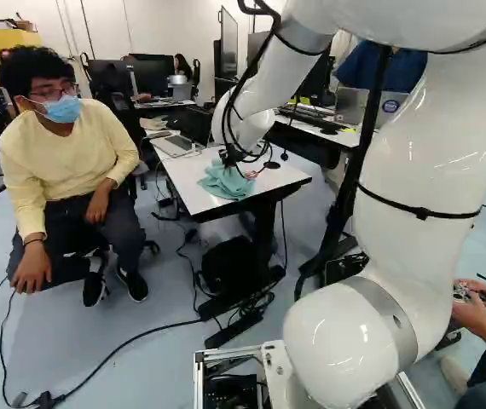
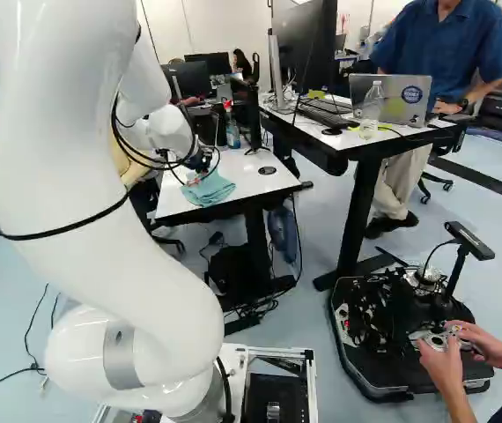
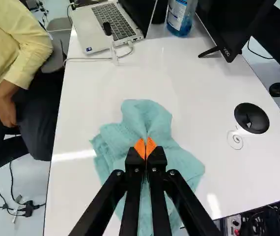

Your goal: Clean the table with the green towel

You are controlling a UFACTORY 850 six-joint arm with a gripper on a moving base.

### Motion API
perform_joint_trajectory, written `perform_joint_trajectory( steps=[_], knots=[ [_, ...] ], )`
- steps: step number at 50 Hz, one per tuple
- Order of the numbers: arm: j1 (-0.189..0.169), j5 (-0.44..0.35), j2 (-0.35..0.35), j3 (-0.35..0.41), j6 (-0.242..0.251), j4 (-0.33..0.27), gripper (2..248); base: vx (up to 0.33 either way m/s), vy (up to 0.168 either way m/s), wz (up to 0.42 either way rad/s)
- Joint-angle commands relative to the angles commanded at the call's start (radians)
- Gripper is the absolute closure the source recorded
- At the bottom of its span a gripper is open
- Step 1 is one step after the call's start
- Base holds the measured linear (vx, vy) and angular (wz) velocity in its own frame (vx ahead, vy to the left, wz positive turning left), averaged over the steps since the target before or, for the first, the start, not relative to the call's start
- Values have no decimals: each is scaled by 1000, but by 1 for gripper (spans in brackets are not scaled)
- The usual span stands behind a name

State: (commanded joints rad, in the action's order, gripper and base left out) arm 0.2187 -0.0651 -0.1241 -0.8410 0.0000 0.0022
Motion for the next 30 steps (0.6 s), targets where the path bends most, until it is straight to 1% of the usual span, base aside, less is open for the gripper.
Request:
perform_joint_trajectory(
  steps=[30],
  knots=[
    [-16,87,56,-17,0,0,225,0,0,0]
  ],
)
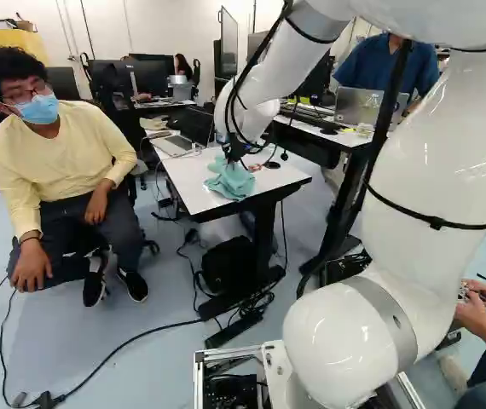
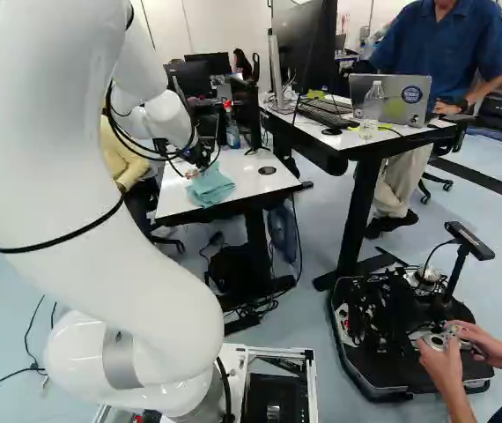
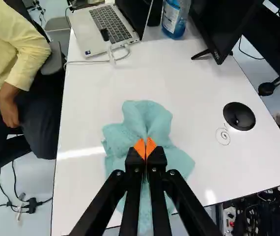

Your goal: Clean the table with the green towel

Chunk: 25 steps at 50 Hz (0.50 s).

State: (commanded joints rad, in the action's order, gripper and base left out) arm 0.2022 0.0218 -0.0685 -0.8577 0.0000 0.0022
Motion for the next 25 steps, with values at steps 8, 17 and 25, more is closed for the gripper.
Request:
perform_joint_trajectory(
  steps=[8,17,25],
  knots=[
    [-4,19,15,-5,0,0,225,0,0,0],
    [-9,40,31,-10,0,0,225,0,0,0],
    [-13,59,45,-15,0,0,225,0,0,0]
  ],
)
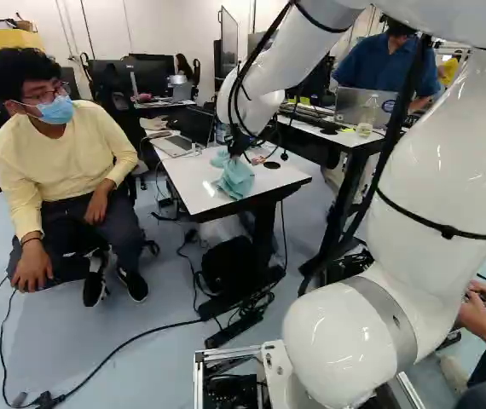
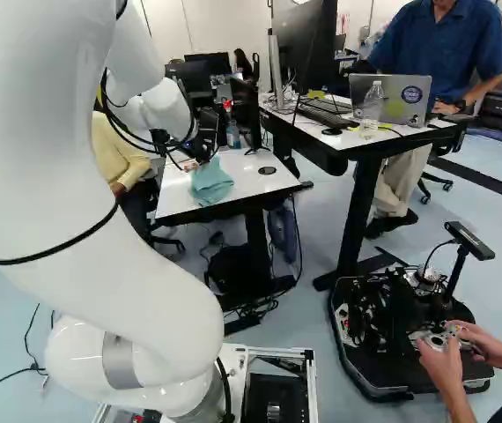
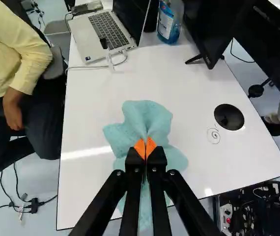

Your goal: Clean the table with the green towel

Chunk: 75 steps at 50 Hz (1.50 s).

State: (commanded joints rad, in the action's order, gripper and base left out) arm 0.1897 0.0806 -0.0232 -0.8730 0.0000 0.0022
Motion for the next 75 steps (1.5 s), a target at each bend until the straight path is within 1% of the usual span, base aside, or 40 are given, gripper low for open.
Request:
perform_joint_trajectory(
  steps=[24,47,75],
  knots=[
    [-14,56,41,-18,0,0,225,0,0,0],
    [-35,110,77,-38,0,0,225,0,0,0],
    [-62,183,102,-80,0,0,225,0,0,0]
  ],
)
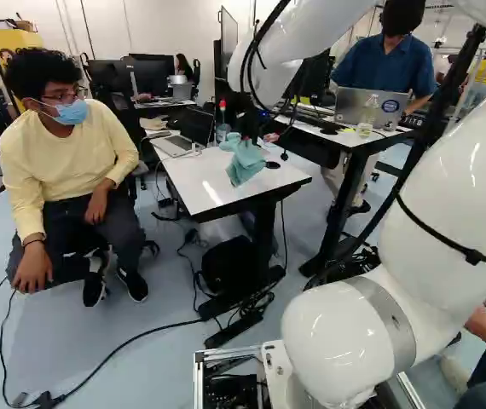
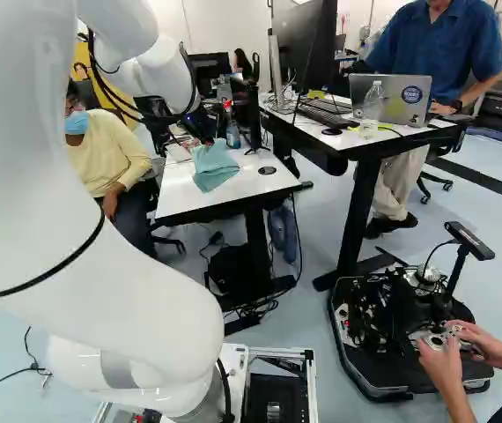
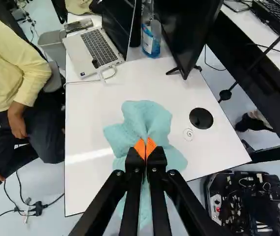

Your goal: Clean the table with the green towel

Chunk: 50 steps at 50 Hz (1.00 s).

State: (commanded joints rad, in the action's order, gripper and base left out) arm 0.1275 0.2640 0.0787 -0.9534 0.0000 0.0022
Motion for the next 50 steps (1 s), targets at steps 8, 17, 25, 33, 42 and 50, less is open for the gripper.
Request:
perform_joint_trajectory(
  steps=[8,17,25,33,42,50],
  knots=[
    [-8,26,2,-17,0,0,225,0,0,0],
    [-17,56,4,-37,0,0,225,0,0,0],
    [-24,84,5,-55,0,0,225,0,0,0],
    [-31,113,5,-74,0,0,225,0,0,0],
    [-37,145,4,-97,0,0,225,0,0,0],
    [-42,174,2,-118,0,0,225,0,0,0]
  ],
)
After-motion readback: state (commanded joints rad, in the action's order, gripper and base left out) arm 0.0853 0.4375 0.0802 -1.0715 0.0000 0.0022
